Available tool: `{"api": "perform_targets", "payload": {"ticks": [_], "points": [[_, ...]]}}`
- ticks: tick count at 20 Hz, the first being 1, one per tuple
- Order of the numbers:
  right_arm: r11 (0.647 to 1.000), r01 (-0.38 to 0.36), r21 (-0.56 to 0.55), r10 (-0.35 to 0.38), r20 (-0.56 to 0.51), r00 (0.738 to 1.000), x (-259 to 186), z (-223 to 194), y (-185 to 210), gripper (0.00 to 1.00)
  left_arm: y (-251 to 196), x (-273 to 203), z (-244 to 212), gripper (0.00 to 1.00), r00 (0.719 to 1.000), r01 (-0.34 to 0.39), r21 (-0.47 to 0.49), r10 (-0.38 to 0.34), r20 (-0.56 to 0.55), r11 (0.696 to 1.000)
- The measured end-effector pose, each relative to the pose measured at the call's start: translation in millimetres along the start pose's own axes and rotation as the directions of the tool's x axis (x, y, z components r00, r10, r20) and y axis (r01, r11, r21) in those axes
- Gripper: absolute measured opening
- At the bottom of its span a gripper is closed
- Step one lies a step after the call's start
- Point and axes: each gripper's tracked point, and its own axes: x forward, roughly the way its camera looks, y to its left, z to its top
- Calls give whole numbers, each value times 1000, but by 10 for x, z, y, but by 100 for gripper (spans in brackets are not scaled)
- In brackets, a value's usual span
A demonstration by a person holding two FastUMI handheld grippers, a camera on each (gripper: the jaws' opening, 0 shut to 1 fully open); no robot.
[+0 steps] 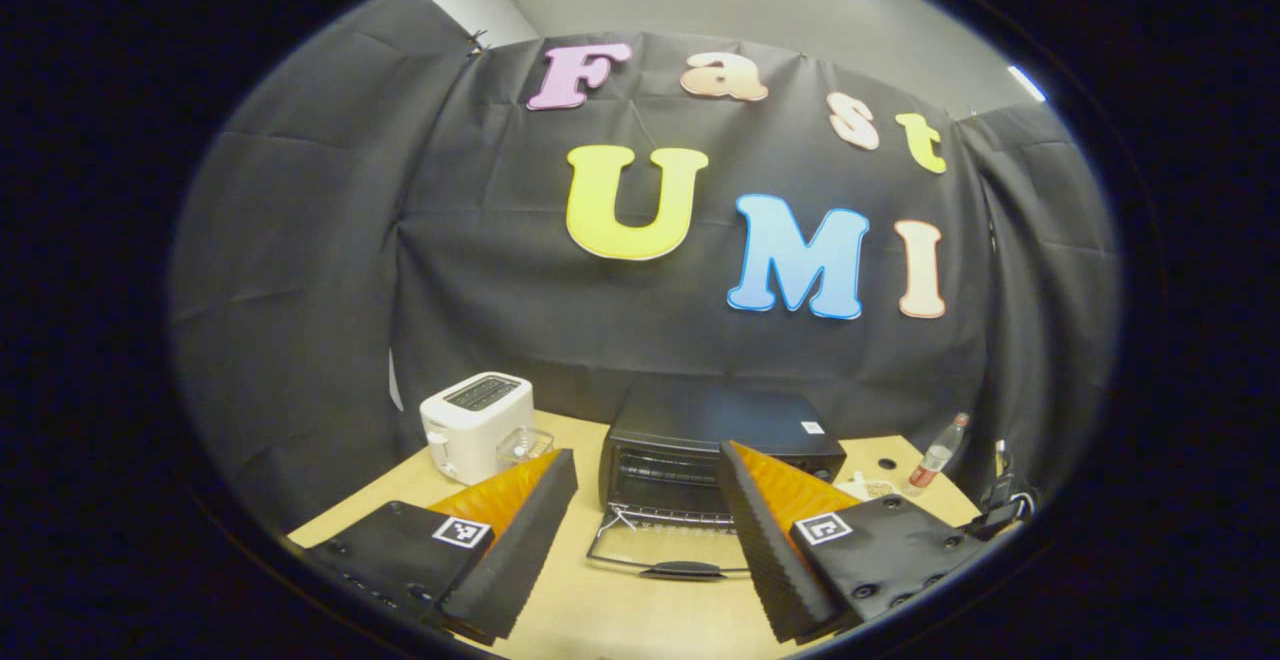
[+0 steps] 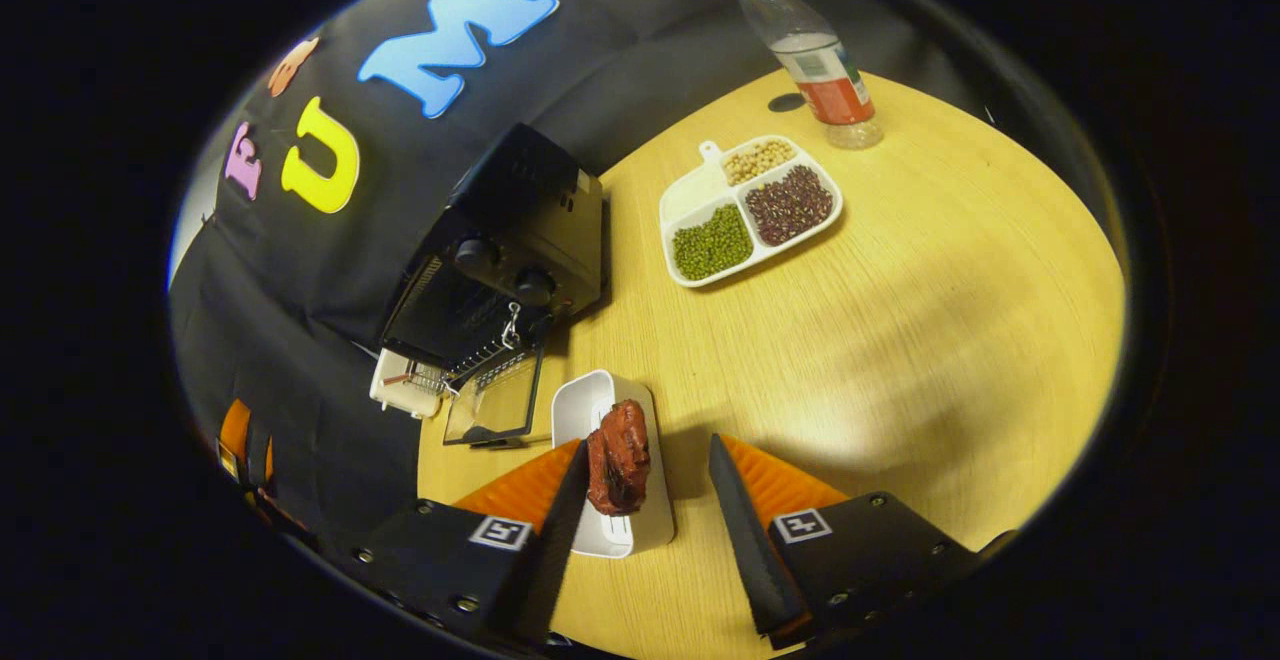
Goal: Open the electric oven with the left hand, put the food in, and close the electric oven.
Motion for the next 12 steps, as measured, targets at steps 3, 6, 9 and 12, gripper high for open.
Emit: {"api": "perform_targets", "payload": {"ticks": [3,6,9,12], "points": [[996,-47,81,50,-31,998,84,-35,52,71,51,-67,16,96,1000,-21,5,21,2,1000],[988,-57,145,61,-27,998,176,-27,33,58,93,-86,-11,96,999,-36,16,36,-3,999],[970,-102,221,116,-53,992,83,-10,80,45,91,-101,-7,96,999,-32,6,32,-4,999],[961,-116,253,120,0,993,91,74,100,10,94,-101,-7,96,1000,-25,2,25,-2,1000]]}}
